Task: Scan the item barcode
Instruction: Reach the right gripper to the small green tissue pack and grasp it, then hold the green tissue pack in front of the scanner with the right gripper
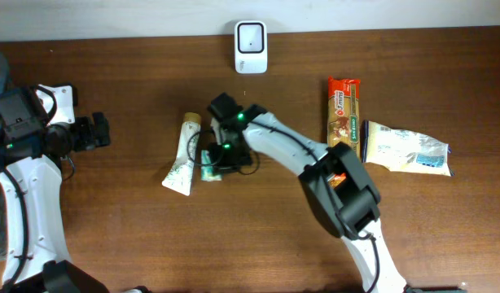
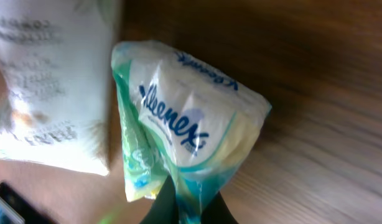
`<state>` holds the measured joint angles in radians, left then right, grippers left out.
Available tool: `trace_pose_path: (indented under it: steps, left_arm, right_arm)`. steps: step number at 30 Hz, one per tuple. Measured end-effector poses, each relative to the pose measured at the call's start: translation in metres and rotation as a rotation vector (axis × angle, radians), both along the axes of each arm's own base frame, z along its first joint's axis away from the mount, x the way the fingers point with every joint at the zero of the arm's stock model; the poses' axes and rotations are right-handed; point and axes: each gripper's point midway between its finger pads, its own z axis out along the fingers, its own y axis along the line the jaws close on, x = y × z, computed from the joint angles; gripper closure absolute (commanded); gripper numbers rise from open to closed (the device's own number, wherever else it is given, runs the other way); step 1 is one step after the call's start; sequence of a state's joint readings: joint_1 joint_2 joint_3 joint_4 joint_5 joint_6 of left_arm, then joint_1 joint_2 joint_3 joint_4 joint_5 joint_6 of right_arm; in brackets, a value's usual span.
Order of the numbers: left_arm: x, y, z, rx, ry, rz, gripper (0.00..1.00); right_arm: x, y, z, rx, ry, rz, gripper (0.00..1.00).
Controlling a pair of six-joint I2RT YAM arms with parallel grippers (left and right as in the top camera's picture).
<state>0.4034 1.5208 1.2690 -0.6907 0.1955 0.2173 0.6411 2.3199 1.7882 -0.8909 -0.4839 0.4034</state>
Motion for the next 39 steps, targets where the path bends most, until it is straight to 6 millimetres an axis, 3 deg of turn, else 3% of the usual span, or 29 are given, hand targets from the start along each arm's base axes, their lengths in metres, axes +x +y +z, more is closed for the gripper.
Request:
trace_pose_path:
  steps: [3, 5, 7, 10, 16, 24, 32, 39]
  left_arm:
    - [0.0, 0.0, 0.0, 0.0, 0.0, 0.0, 0.01]
    - [0.0, 0.0, 0.0, 0.0, 0.0, 0.0, 0.01]
    - [0.0, 0.0, 0.0, 0.0, 0.0, 0.0, 0.01]
    - [0.0, 0.0, 0.0, 0.0, 0.0, 0.0, 0.01]
    - [0.0, 0.0, 0.0, 0.0, 0.0, 0.0, 0.01]
    - [0.0, 0.0, 0.0, 0.0, 0.0, 0.0, 0.01]
    - [0.0, 0.0, 0.0, 0.0, 0.0, 0.0, 0.01]
    - [0.0, 0.0, 0.0, 0.0, 0.0, 0.0, 0.01]
  right_arm:
    - [0.007, -0.038, 0.008, 0.067, 0.044, 0.07, 0.96]
    - [0.011, -0.055, 0.025, 0.168, 0.048, 0.116, 0.96]
    - [0.021, -0.07, 0.055, 0.294, 0.015, 0.14, 0.96]
    - [0.026, -0.082, 0.114, 0.531, -0.063, 0.177, 0.96]
    - [0.038, -0.103, 0.165, 0.815, -0.091, 0.111, 0.96]
    - [0.049, -0.119, 0.201, 1.022, -0.088, 0.025, 0.96]
    - [0.051, -0.128, 0.206, 1.044, -0.06, -0.022, 0.96]
    - [0.048, -0.129, 0.215, 1.061, -0.151, 0.035, 0.96]
